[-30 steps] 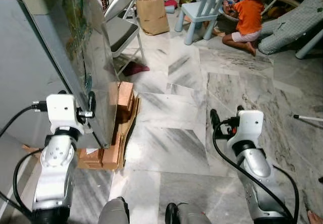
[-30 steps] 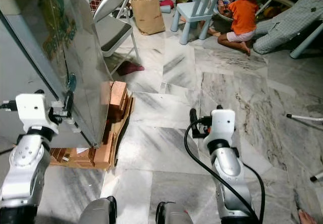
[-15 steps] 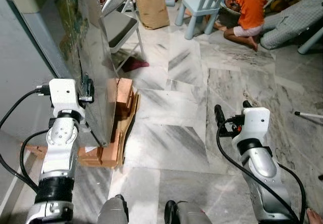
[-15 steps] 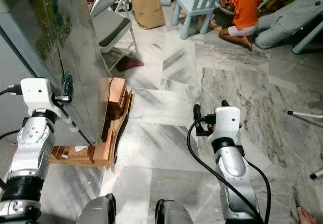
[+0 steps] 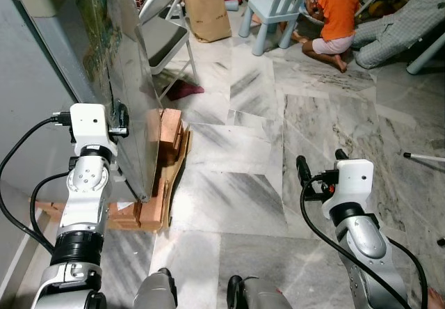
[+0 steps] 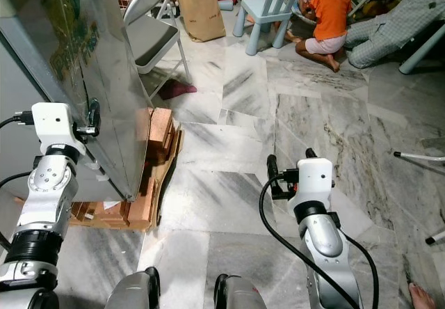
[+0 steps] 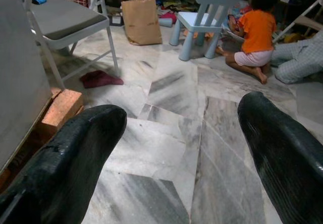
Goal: Restocking fridge
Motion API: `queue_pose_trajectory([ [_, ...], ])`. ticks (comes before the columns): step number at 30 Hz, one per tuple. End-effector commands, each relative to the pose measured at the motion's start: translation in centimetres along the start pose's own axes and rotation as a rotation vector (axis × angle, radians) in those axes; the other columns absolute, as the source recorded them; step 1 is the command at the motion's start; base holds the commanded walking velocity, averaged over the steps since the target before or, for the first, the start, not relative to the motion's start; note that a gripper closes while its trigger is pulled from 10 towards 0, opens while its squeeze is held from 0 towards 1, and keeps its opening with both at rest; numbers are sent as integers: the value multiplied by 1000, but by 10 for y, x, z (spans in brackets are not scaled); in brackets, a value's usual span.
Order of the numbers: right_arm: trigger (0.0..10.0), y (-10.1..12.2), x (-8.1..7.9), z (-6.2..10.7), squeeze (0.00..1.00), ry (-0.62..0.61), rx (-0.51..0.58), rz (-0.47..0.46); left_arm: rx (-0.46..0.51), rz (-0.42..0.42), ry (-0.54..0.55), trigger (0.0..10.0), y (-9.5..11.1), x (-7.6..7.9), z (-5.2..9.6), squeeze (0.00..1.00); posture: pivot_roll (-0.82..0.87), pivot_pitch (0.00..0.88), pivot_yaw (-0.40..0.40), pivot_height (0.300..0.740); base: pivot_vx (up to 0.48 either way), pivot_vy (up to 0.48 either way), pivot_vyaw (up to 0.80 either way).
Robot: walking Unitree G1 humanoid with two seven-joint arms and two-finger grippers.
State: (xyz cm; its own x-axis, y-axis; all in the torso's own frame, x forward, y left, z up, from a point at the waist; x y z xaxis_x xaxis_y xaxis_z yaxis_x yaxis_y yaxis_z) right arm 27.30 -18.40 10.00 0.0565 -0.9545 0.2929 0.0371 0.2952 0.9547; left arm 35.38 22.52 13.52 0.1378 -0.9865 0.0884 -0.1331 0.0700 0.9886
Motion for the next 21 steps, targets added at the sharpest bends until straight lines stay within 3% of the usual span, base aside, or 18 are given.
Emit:
queue_pose_trajectory([
  [1, 10000, 0, 4, 3, 0, -10, -8, 9, -20, -16, -6, 10000, -6, 1, 6, 0, -3, 179, -69, 740, 0, 0, 0],
  [4, 10000, -1, 2, 3, 0, -4, -11, 5, -33, -25, 14, 10000, -12, -4, 11, 0, 2, 183, -69, 740, 0, 0, 0],
  [6, 10000, -1, 0, 3, 0, 1, -13, 3, -33, -44, 37, 10000, -10, -10, 8, 0, 5, 184, -69, 740, 0, 0, 0],
  [12, 10000, -2, -2, 3, 0, 8, -16, 1, -26, -37, 26, 10000, -4, -8, -2, 0, 5, 186, -68, 740, 0, 0, 0],
  [21, 10000, -5, -3, 5, 0, 10, -32, 1, -47, -20, -73, 10000, -5, 11, -14, 0, -1, 191, -65, 740, 0, 0, 0],
])
Point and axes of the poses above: a point about 5 cm out from each wrist's last joint towards the gripper, its own z axis pointing back from the gripper into the wrist, its own y axis along the axis of the wrist's last joint, x = y × z, the point moved 3 cm from there along -z, pointing out of the wrist towards the gripper, and after that the axes turned 13 degrees about z, right-handed, at the moved point
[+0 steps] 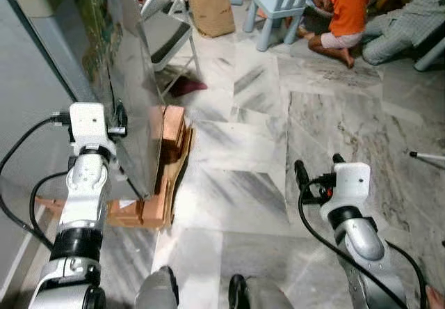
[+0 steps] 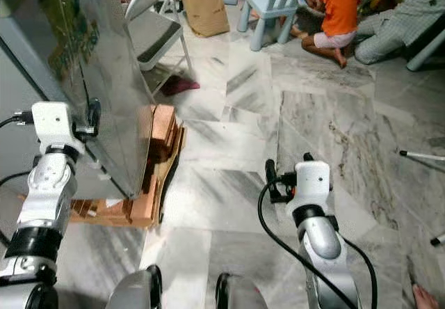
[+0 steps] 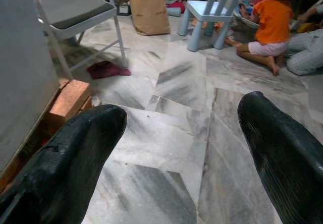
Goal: Restocking fridge
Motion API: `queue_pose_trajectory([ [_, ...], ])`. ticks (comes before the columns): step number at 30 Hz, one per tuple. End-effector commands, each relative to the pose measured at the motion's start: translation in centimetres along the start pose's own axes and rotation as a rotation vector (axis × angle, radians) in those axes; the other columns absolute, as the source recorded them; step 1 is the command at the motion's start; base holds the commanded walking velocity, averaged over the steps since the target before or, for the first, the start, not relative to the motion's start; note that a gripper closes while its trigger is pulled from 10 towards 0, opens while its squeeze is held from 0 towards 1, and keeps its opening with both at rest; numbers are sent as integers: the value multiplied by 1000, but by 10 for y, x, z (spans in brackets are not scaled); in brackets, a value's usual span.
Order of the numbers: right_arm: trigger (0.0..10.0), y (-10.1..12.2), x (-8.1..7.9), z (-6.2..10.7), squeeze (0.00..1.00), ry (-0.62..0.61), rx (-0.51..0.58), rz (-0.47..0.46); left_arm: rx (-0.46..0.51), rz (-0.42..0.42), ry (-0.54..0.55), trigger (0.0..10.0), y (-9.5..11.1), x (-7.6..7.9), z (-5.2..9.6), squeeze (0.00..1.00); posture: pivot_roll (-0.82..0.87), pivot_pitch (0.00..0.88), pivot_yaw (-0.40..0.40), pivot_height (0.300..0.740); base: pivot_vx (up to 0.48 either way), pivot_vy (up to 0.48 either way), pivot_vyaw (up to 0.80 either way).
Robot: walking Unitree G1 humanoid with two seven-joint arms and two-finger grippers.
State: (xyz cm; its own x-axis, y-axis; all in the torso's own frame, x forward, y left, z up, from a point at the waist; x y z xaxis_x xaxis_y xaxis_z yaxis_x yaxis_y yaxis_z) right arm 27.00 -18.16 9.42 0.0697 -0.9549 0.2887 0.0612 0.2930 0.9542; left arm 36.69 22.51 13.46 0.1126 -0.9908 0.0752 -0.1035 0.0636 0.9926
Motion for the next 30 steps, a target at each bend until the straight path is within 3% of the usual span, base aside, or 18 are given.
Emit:
queue_pose_trajectory([
  [1, 10000, -1, 0, 2, 0, -3, -11, 5, -29, -11, -63, 10000, -5, 13, -4, 0, -2, 190, -64, 740, 0, 0, 0],
  [4, 10000, -5, -2, 2, 0, 11, -33, 1, -33, 3, -108, 10000, -3, 28, -11, 0, -1, 189, -62, 740, 0, 0, 0],
  [7, 10000, -16, -3, 5, 0, 23, -78, 5, 31, -87, -468, 10000, 12, 105, 0, 0, 9, 189, -62, 740, 0, 0, 0],
  [10, 10000, -18, -6, 6, 0, 30, -88, 0, 79, -83, -829, 10000, 25, 183, 36, 0, 16, 188, -58, 740, 0, 0, 0],
  [12, 10000, -17, -9, 5, 0, 38, -84, 2, 110, -57, -948, 10000, 31, 216, 56, 0, 15, 187, -55, 740, 0, 0, 0],
  [14, 10000, -17, -11, 5, 0, 41, -83, 2, 123, -19, -971, 10000, 35, 230, 63, 0, 10, 186, -51, 740, 0, 0, 0],
  [17, 10000, -16, -12, 7, 0, 43, -81, -1, 120, 3, -921, 10000, 34, 228, 57, 0, 7, 186, -47, 740, 0, 0, 0],
  [20, 10000, -20, -13, 11, 0, 50, -88, -8, 112, 29, -767, 10000, 39, 197, 33, 0, 15, 189, -44, 740, 0, 0, 0],
  [24, 10000, -19, -16, 9, 0, 61, -82, -8, 114, 19, -657, 10000, 42, 168, 23, 0, 23, 185, -40, 740, 0, 0, 0],
  [25, 10000, -19, -16, 9, 0, 61, -82, -8, 114, 19, -657, 10000, 42, 168, 23, 0, 23, 185, -40, 740, 0, 0, 0],
  [30, 10000, -13, -16, 6, 0, 54, -52, -29, 89, -18, -541, 10000, 31, 125, 29, 0, 14, 173, -35, 740, 0, 0, 0],
])
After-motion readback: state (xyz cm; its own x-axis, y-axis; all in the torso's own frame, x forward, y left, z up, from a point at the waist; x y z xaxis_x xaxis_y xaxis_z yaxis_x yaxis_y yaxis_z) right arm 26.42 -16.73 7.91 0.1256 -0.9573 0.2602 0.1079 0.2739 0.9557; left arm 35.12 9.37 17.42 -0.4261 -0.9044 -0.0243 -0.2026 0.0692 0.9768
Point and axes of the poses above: a point about 5 cm out from each wrist's last joint towards the gripper, its own z axis pointing back from the gripper into the wrist, its own y axis along the axis of the wrist's last joint, x = y × z, the point moved 3 cm from there along -z, pointing out of the wrist towards the gripper, and after that the axes turned 13 degrees about z, right-handed, at the moved point
